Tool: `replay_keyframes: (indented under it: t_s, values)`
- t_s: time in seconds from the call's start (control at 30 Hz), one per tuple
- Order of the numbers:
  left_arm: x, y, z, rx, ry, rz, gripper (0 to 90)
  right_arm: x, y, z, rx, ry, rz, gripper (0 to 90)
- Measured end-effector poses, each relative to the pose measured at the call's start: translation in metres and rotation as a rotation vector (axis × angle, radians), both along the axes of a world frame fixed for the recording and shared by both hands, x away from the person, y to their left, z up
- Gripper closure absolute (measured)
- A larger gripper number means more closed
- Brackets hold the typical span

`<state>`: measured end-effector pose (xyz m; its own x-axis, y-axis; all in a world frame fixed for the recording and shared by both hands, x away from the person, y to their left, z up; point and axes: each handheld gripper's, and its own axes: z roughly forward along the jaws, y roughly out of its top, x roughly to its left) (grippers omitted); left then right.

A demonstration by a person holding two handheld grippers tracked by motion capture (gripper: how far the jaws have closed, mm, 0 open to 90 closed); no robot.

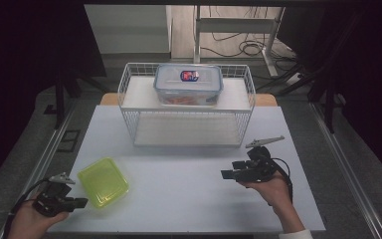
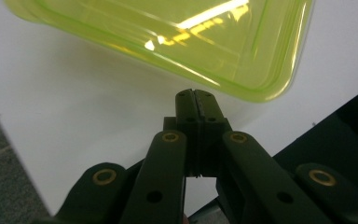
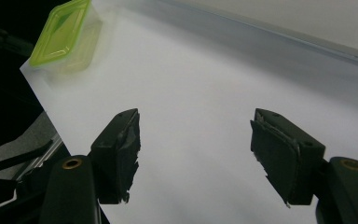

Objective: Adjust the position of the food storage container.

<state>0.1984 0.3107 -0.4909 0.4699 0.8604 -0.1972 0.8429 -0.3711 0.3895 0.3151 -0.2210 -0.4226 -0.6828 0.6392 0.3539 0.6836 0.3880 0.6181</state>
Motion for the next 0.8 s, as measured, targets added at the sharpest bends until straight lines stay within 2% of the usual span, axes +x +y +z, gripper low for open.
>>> replay_keyframes:
  t_s: [0.1, 0.23, 0.33, 0.5, 0.67, 0.8]
  values:
    - [0.001, -0.005, -0.004, 0.000, 0.007, -0.007, 89.7, 0.000, 0.001, -0.001, -0.002, 0.002, 0.006, 32.6]
    - [0.005, -0.013, -0.003, 0.001, 0.001, -0.024, 89.7, 0.001, 0.002, -0.001, -0.001, 0.001, 0.007, 32.6]
    - [0.009, -0.021, -0.001, -0.015, -0.004, -0.030, 89.6, 0.001, 0.001, -0.001, 0.005, -0.001, 0.009, 32.6]
    - [0.021, -0.044, -0.006, -0.014, -0.003, -0.056, 89.6, 0.001, 0.001, -0.002, 0.007, 0.001, 0.006, 32.6]
    - [0.028, -0.058, -0.009, -0.015, 0.000, -0.061, 89.2, 0.001, 0.000, -0.003, 0.006, 0.001, 0.007, 32.6]
    - [0.030, -0.066, -0.012, -0.043, -0.006, -0.048, 89.3, 0.001, -0.001, -0.003, 0.009, 0.003, 0.003, 32.6]
